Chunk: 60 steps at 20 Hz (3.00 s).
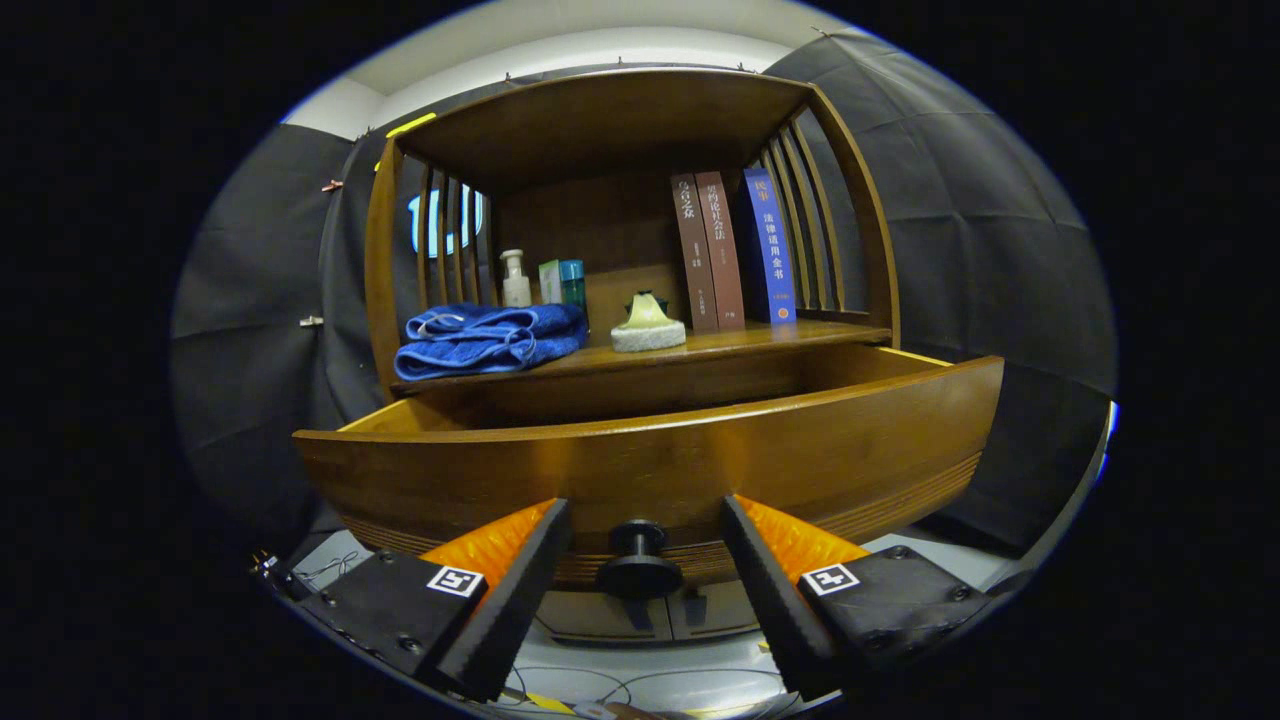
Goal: Pull open the drawer, take out the items inside it, and place them on the countertop above the cabinet.
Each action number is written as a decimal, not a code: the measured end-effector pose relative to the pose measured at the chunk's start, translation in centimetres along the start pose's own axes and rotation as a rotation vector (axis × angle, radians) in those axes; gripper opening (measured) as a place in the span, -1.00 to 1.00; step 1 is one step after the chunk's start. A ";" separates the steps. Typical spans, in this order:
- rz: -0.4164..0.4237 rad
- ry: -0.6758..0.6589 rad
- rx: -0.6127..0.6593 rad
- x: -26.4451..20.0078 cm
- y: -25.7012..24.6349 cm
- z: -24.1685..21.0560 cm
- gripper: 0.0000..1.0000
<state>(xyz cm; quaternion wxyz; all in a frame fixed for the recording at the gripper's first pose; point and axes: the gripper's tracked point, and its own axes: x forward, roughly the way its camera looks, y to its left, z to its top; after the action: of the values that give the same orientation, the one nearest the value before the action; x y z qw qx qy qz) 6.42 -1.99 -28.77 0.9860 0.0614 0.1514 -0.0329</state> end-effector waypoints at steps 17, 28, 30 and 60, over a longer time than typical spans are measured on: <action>-0.007 -0.017 -0.006 10.7 0.2 1.7 0.99; -0.015 -0.014 -0.026 11.0 0.2 1.7 0.99; -0.027 -0.008 -0.055 10.8 0.0 1.9 0.99; 0.038 -0.190 -0.061 -11.4 3.3 25.8 1.00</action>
<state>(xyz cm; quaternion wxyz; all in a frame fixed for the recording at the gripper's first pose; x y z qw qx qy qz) 3.45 -1.55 -0.53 0.9978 0.0309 0.0569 -0.0151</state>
